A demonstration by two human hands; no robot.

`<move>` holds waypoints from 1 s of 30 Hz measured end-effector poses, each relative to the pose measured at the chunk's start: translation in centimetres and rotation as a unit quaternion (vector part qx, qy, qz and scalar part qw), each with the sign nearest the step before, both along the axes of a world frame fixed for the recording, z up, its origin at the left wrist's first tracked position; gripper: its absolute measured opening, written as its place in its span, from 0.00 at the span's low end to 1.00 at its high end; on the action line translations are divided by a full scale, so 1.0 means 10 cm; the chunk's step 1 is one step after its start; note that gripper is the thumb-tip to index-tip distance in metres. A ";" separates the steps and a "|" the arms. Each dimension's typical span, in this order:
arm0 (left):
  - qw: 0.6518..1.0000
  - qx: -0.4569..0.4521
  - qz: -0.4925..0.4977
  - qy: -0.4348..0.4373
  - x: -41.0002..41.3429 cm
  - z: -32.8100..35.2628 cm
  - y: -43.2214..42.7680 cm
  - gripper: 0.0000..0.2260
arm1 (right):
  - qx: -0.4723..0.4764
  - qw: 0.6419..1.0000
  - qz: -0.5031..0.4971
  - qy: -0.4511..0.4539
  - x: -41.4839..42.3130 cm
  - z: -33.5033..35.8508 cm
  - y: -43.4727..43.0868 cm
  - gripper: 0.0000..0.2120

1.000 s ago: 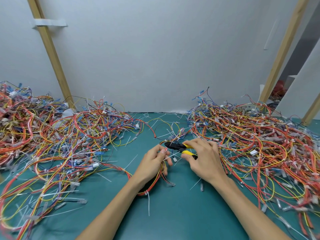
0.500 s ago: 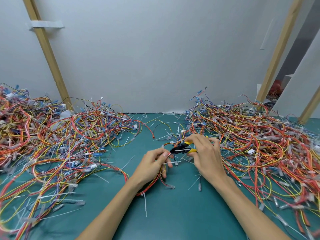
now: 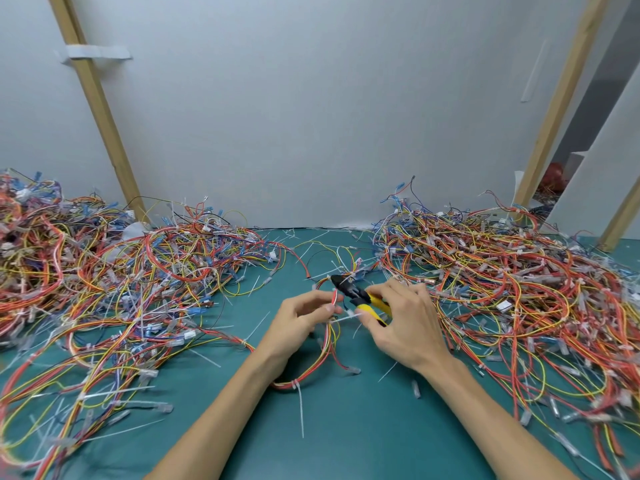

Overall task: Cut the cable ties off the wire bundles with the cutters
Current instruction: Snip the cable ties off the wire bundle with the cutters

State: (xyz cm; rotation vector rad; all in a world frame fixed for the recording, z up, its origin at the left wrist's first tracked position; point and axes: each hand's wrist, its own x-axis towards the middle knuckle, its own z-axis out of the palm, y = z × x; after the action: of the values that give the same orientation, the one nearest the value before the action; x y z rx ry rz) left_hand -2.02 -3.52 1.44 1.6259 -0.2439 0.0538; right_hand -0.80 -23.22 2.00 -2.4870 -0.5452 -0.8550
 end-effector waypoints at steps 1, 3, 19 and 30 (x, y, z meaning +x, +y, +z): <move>1.000 -0.009 0.003 0.001 0.00 0.00 0.01 0.08 | 0.016 1.000 0.011 0.019 -0.01 0.00 0.02 0.13; 1.000 -0.022 0.011 0.012 -0.02 -0.01 0.02 0.08 | 0.054 0.996 0.040 0.059 -0.01 -0.01 0.07 0.11; 0.997 -0.060 0.025 0.035 -0.01 -0.03 0.01 0.07 | 0.053 0.996 0.016 0.069 0.00 0.01 0.03 0.16; 0.999 -0.019 0.046 0.001 -0.03 -0.02 -0.02 0.07 | -0.051 0.997 0.013 0.060 0.02 0.06 -0.04 0.18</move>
State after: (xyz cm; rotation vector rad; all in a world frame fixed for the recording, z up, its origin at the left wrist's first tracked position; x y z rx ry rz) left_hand -2.29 -3.75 1.21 1.5990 -0.1652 0.1269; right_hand -0.58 -23.58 2.56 -2.5980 -0.5923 -0.6788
